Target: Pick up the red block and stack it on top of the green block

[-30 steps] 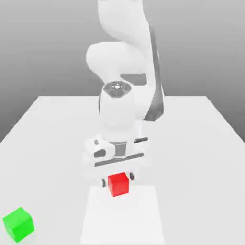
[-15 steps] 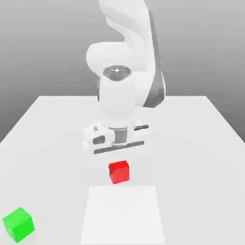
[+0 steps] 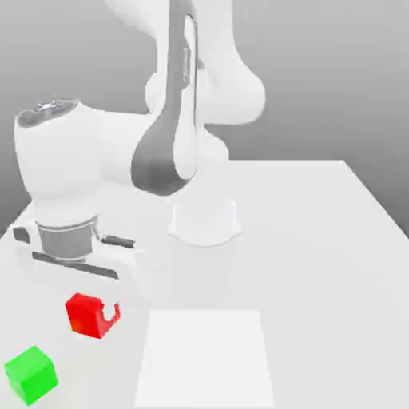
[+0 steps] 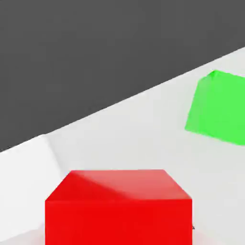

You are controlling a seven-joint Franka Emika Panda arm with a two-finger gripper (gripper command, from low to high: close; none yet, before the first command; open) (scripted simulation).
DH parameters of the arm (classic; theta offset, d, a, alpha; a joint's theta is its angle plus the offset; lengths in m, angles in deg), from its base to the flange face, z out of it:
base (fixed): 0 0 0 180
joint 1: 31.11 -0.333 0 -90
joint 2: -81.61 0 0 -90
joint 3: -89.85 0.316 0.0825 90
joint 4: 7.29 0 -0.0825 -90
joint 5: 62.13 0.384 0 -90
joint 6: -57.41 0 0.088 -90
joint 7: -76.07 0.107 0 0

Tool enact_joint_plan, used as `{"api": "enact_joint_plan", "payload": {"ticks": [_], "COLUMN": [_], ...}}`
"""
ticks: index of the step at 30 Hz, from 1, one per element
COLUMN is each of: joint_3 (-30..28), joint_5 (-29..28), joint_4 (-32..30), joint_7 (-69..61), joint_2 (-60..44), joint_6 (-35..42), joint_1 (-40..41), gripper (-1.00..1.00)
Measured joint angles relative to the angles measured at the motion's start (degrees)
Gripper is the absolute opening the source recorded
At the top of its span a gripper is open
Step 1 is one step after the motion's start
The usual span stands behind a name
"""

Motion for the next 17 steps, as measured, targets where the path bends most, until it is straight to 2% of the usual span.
{"api": "enact_joint_plan", "payload": {"ticks": [2,6,7,13,17], "joint_3": [-2.2,-1.3,-0.9,-0.7,-2.6], "joint_5": [-0.6,2.5,3.1,3.4,0.5], "joint_4": [3.9,6.0,6.2,6.2,5.9], "joint_7": [4.0,3.3,2.9,2.7,4.9], "joint_2": [-2.5,-10.1,-11.5,-12.2,-6.5], "joint_6": [1.4,-3.8,-5.0,-5.6,-0.5], "joint_1": [0.9,2.5,2.9,3.0,1.7], "gripper": [-1.0,-1.0,1.0,1.0,1.0]}}
